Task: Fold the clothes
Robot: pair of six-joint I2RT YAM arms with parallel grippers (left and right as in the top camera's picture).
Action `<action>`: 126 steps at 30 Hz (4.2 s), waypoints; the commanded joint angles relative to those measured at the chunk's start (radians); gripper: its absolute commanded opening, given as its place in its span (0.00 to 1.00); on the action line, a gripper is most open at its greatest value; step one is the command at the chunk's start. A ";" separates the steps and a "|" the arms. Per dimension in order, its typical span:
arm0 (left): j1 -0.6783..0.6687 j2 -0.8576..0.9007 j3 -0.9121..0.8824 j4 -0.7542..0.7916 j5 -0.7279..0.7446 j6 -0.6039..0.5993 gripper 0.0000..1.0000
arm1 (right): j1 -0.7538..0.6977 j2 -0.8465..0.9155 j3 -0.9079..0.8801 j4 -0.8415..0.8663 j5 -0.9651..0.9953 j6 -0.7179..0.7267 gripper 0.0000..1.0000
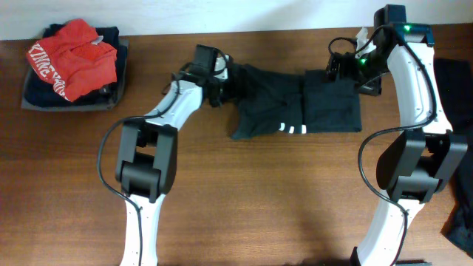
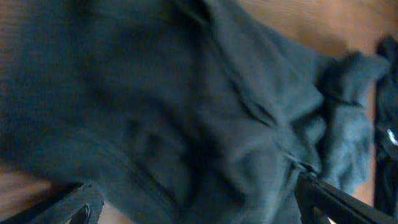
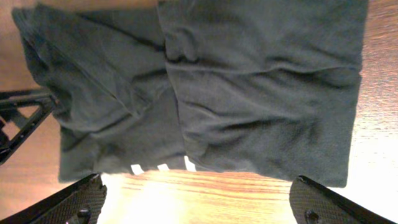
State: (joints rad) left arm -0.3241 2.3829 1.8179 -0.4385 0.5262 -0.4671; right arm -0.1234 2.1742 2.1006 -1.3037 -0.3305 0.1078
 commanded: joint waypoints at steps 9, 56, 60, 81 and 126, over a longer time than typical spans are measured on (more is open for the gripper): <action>-0.030 0.137 -0.063 -0.041 0.016 -0.018 0.99 | 0.006 -0.007 -0.187 0.016 -0.014 -0.049 0.99; 0.307 0.113 0.099 -0.408 -0.161 0.283 0.01 | -0.003 -0.008 -0.315 0.129 -0.023 0.008 0.99; 0.316 0.113 0.238 -0.553 -0.203 0.343 0.01 | -0.001 -0.008 -0.343 0.156 0.016 0.009 0.99; 0.173 0.113 0.716 -0.855 -0.212 0.360 0.00 | 0.132 -0.008 -0.673 0.614 -0.028 0.190 0.99; -0.216 0.118 0.773 -0.726 -0.314 0.386 0.12 | 0.247 -0.006 -0.678 0.672 0.020 0.320 0.77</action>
State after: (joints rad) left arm -0.5224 2.4966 2.5679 -1.1717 0.2077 -0.0937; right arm 0.1059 2.1124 1.4628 -0.6178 -0.3153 0.4007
